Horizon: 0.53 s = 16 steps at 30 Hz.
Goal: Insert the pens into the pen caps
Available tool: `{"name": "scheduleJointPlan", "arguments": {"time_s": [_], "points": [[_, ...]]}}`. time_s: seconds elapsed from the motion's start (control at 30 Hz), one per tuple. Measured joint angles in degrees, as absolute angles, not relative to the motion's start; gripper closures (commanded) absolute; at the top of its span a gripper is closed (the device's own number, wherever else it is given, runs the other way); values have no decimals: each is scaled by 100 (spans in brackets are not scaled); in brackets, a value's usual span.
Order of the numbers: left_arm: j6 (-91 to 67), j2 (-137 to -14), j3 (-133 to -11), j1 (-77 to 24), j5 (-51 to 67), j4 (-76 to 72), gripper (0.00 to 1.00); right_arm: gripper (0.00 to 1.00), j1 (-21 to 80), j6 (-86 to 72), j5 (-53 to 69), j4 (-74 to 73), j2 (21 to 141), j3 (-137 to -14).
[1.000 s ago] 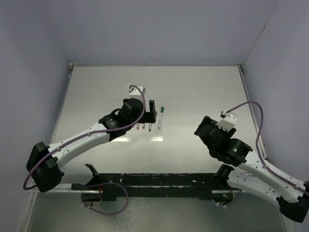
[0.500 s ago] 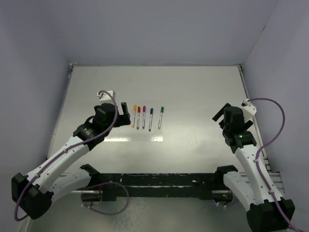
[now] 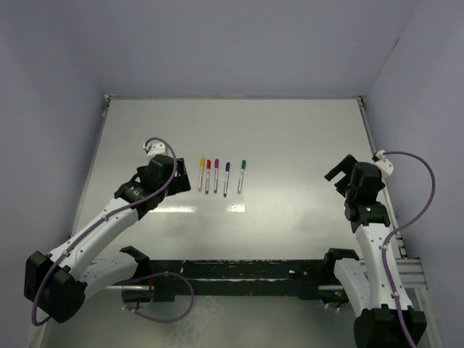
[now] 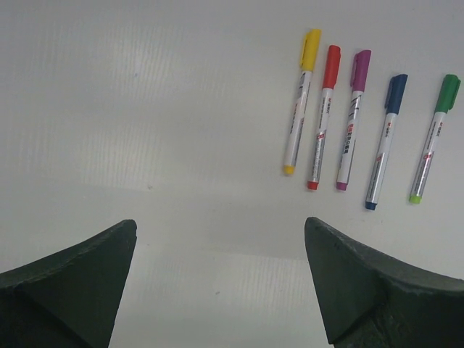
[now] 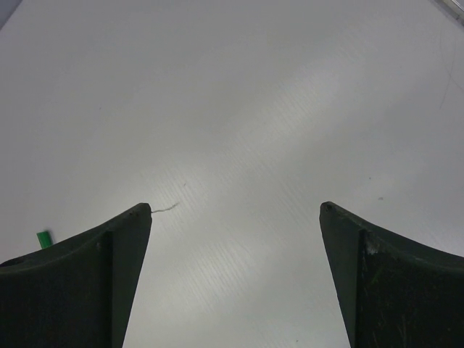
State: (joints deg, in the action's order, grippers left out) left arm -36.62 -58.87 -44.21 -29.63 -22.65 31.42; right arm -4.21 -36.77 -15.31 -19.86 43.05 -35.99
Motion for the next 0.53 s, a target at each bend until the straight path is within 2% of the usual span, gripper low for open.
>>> {"name": "scheduleJointPlan", "arguments": {"time_s": [0.53], "points": [[-3747,-4963,-3975,-2963,-2550,2985,1,0,-421,-3632,-1527,-1892,4219,-3509]]}}
